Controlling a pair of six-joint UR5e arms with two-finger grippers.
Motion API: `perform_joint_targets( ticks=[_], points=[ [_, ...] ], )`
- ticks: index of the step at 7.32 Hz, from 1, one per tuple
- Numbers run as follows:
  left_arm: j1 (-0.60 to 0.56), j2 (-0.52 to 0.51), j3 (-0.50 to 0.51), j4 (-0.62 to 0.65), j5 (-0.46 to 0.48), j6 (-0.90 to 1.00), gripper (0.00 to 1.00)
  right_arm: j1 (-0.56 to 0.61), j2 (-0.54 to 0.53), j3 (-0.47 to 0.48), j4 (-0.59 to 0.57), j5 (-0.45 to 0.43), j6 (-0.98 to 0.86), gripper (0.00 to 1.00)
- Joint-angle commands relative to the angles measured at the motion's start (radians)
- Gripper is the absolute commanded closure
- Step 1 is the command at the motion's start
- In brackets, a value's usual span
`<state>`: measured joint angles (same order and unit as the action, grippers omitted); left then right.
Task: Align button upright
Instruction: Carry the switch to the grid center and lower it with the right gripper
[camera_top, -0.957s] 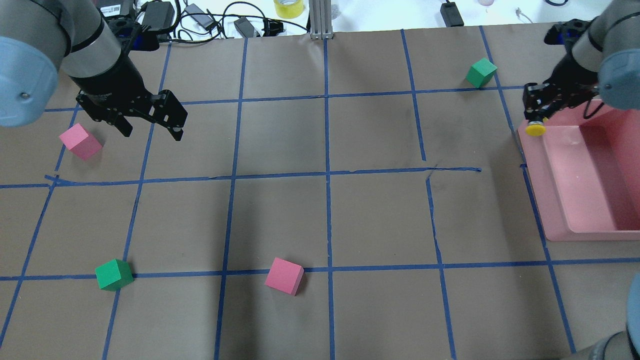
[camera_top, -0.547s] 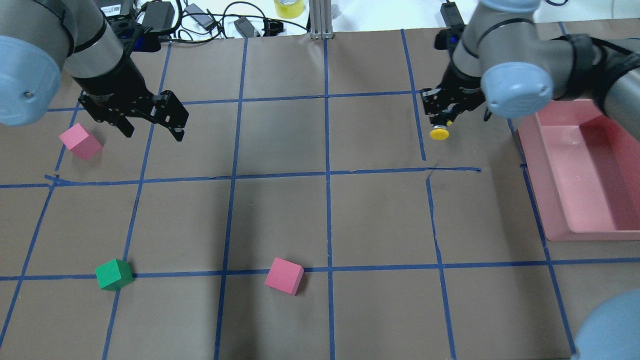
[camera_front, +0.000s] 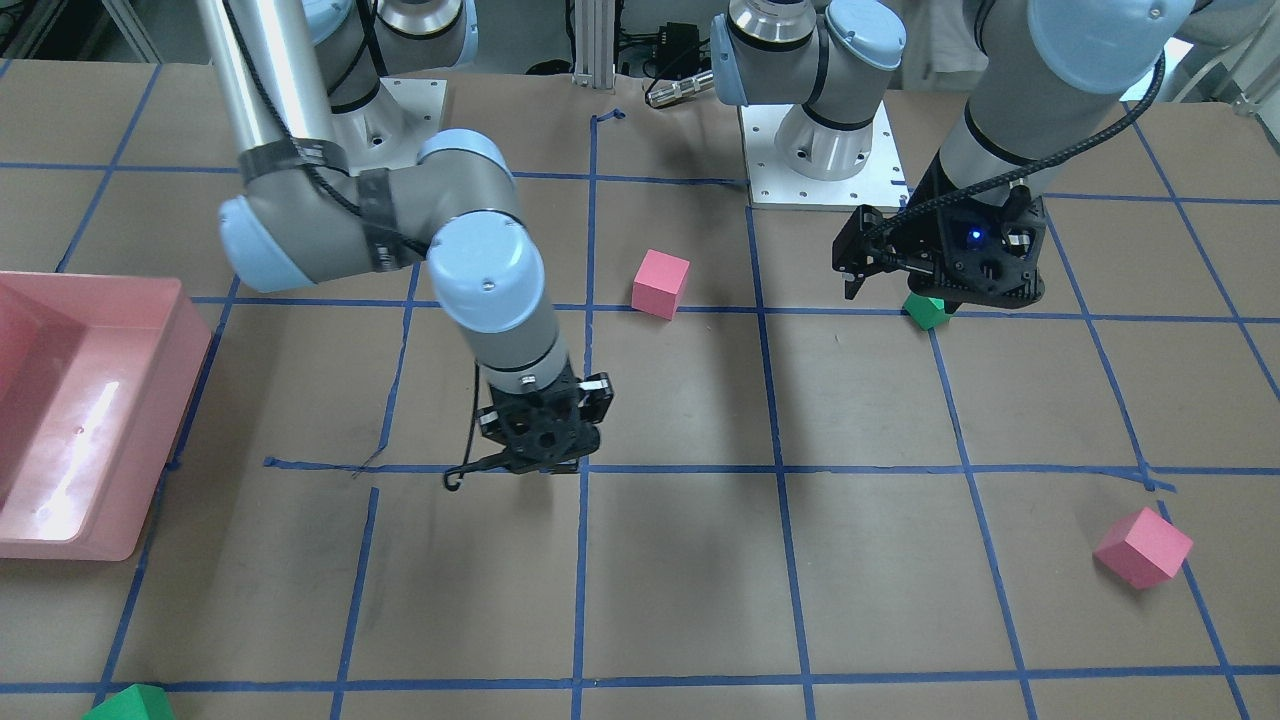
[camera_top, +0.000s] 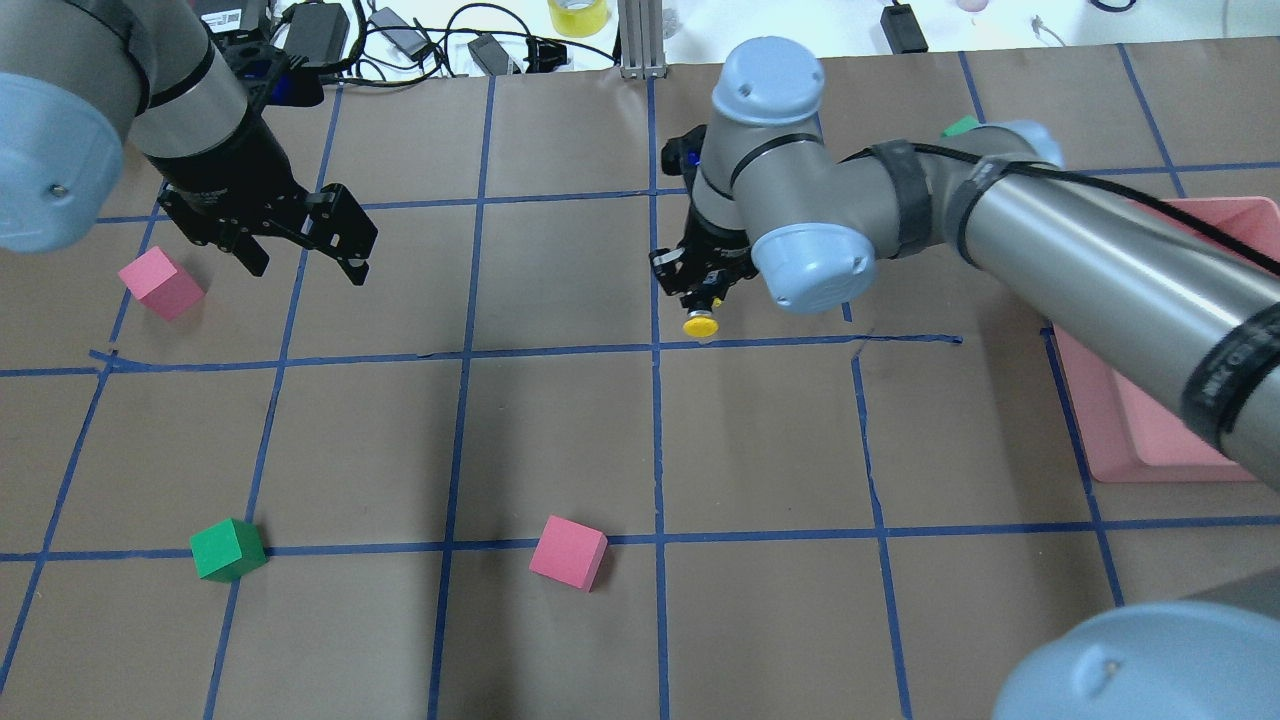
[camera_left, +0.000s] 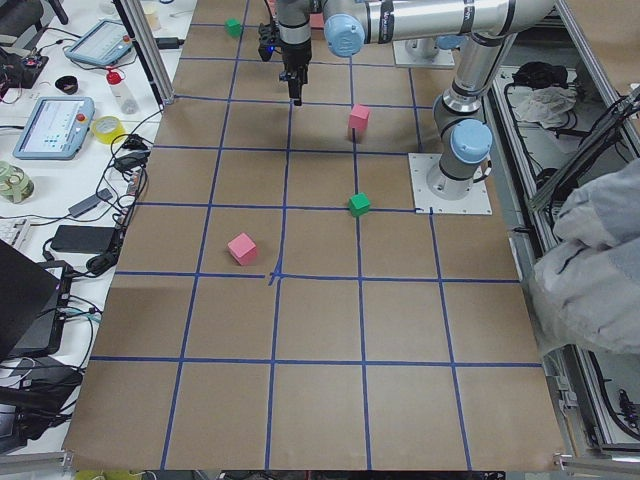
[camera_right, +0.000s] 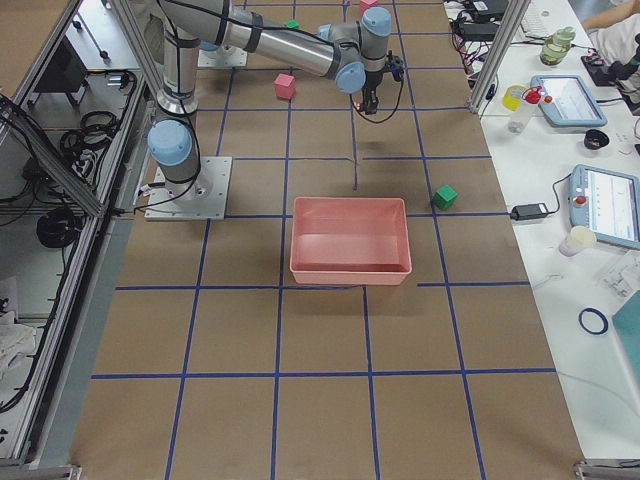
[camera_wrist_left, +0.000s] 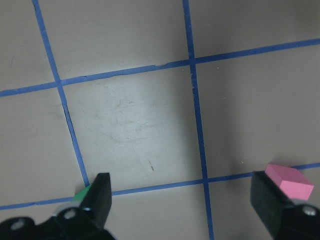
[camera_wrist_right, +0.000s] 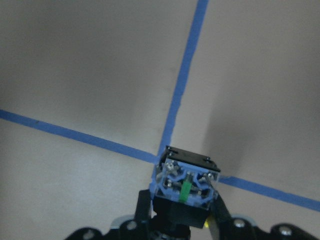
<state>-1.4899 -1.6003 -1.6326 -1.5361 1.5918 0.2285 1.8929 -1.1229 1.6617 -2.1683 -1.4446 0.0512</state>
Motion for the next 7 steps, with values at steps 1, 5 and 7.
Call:
perform_joint_targets(
  ticks=[1,5,7],
  points=[
    [-0.001,0.000,-0.006,0.001,0.000,0.005,0.00,0.052,0.078,-0.002,-0.065,0.003,0.039,1.00],
    [-0.001,0.002,-0.007,0.001,-0.003,0.006,0.00,0.058,0.091,0.001,-0.085,-0.029,0.012,0.83],
    [-0.001,0.003,-0.009,-0.001,0.000,-0.001,0.00,0.058,0.087,0.012,-0.085,-0.030,0.000,0.67]
  ],
)
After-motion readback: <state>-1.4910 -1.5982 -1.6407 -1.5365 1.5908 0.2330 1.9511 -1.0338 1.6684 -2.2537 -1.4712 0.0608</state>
